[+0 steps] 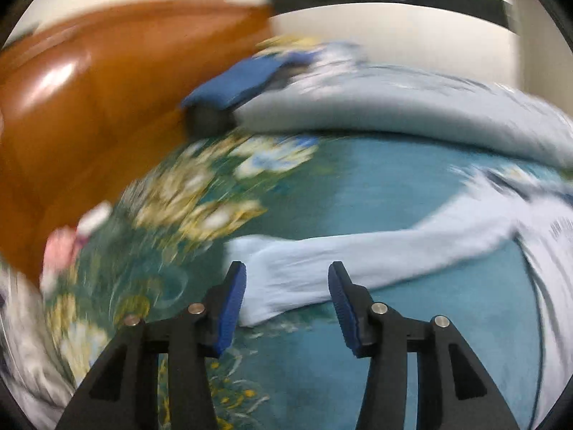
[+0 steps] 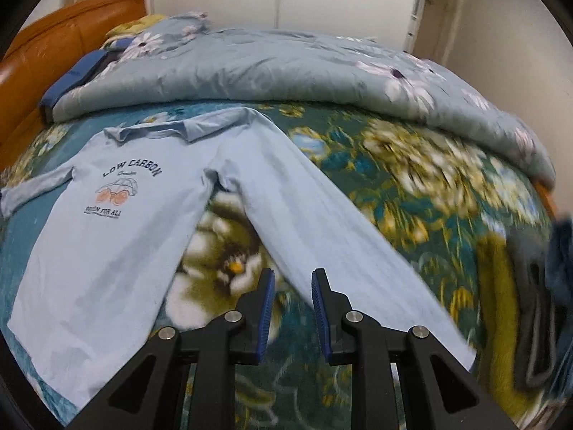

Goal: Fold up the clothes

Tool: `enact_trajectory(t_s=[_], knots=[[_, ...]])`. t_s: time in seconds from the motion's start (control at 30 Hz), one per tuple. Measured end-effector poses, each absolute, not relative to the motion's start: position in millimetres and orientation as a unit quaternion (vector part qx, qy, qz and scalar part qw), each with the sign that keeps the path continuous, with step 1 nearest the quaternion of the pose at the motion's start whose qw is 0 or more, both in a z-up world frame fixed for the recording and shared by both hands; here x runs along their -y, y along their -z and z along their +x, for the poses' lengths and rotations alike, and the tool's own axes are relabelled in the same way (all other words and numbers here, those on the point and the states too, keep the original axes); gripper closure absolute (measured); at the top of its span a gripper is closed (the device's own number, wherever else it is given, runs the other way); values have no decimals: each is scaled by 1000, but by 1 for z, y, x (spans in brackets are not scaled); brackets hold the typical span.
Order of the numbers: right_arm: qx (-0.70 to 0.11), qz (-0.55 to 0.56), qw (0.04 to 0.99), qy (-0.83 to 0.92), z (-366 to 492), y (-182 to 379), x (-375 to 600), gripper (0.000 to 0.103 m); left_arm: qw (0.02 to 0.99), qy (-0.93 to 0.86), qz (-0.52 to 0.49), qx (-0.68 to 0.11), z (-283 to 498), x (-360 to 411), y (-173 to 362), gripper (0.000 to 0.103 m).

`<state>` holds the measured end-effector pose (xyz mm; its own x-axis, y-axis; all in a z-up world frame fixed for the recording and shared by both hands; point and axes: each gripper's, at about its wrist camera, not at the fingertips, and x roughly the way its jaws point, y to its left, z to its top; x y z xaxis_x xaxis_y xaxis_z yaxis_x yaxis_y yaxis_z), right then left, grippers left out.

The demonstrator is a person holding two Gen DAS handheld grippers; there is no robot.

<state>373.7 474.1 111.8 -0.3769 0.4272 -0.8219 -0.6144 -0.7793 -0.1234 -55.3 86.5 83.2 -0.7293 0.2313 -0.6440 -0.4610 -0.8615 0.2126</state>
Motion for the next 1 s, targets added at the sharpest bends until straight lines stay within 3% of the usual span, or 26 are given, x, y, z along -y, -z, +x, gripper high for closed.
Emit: enact_trajectory(t_s=[0.2,0.47,0.73,1.0], knots=[[-43,-483,248,-839,273,-118,-500,79,300,-872,-294,-253,-52,-205,-85,51],[26,-514,190,-836,174,-77,-531,79,387,-814,-293,-319,-57,-366,-49,51],[82,-546,170,-816,131,-48,-557,79,392,-801,-296,-343,-67,-418,-15,51],[50,-532,174,-827,117,-41,-569,79,400,-797,-303,-335,-70,-445,-10,51]])
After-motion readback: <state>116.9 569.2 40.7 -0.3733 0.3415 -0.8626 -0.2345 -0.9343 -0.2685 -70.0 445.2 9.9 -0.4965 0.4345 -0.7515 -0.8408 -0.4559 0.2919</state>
